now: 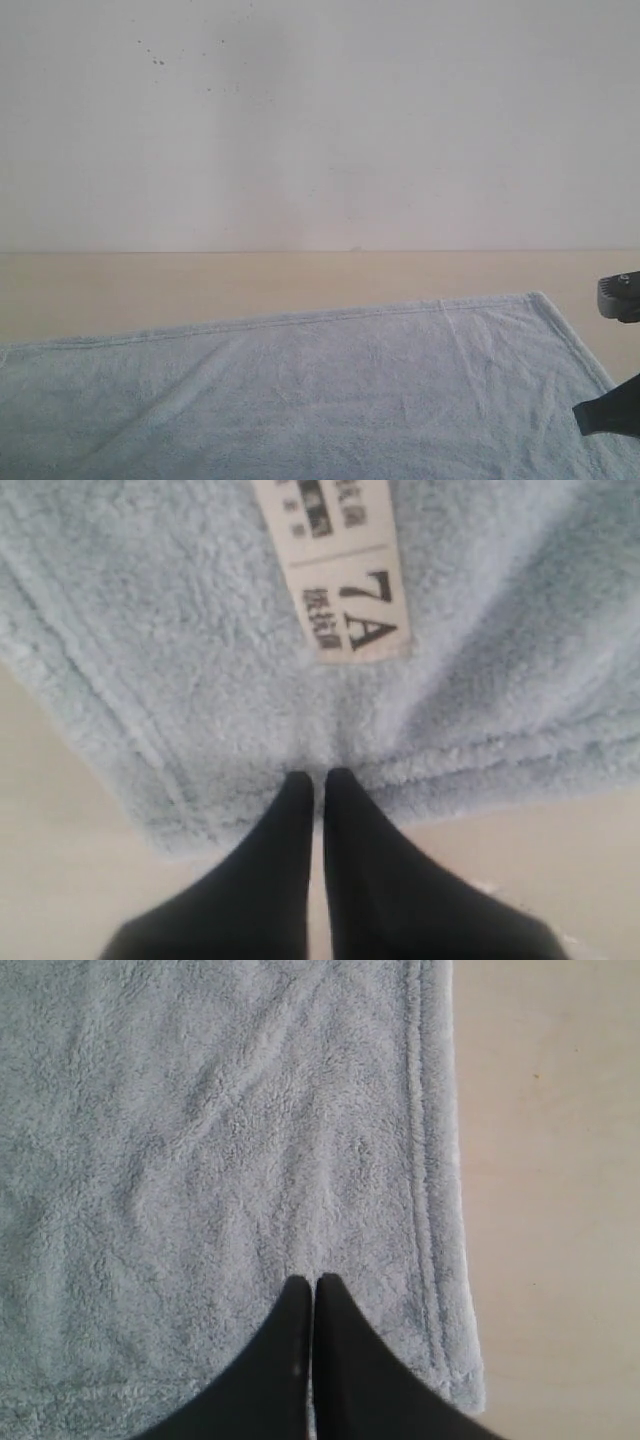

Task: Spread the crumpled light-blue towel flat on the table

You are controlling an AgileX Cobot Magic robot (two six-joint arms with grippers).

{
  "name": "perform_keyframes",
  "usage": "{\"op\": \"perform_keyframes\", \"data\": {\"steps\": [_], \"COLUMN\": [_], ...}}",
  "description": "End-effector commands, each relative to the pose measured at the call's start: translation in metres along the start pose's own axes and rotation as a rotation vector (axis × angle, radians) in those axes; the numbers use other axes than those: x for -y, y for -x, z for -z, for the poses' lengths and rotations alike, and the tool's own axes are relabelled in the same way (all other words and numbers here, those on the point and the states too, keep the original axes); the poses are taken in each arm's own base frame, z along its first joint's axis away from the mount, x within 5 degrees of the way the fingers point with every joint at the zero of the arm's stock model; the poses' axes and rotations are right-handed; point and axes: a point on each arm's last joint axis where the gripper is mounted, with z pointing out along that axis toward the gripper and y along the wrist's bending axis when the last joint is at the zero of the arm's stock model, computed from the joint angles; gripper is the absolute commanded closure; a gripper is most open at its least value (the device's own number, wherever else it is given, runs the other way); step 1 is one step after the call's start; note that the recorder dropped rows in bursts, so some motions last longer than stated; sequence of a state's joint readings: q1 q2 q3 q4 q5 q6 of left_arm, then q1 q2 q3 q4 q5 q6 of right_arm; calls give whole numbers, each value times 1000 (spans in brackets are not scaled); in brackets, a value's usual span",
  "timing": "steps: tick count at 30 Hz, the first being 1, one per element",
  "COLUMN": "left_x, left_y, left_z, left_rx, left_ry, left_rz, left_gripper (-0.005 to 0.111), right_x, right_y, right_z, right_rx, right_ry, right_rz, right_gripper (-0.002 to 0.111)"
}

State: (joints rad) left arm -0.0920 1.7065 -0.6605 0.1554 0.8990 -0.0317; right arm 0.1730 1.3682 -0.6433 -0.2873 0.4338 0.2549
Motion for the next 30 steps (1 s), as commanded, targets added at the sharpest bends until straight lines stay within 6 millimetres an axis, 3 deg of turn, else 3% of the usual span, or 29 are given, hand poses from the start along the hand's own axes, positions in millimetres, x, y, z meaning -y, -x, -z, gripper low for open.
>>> {"op": "perform_keyframes", "data": {"steps": [1,4,7,12,17,20,30], "left_x": [-4,-7,-8,-9,-9,-9,-9], "left_y": [-6,-11,-17,-15,-13,-11,-10], "left_z": [29,53,70,72,74,75,75], "left_rx": [181,358,476,513,543,564,582], "left_ry": [17,34,39,50,49,46,45], "left_rz": [10,29,37,38,37,44,45], "left_gripper": [103,103,103,103,103,103,103], "right_x": [1,0,-4,-2,23,23,20], "right_y": [-3,0,-2,-8,-13,-13,-26], "right_z": [2,-2,-25,-49,-50,-51,-79], "right_rx": [-12,13,-39,-109,-154,-151,-266], "right_ry": [-4,6,17,-12,-121,-118,-109], "right_rz": [28,67,94,135,29,34,72], "right_gripper": [108,108,108,108,108,108,108]}}
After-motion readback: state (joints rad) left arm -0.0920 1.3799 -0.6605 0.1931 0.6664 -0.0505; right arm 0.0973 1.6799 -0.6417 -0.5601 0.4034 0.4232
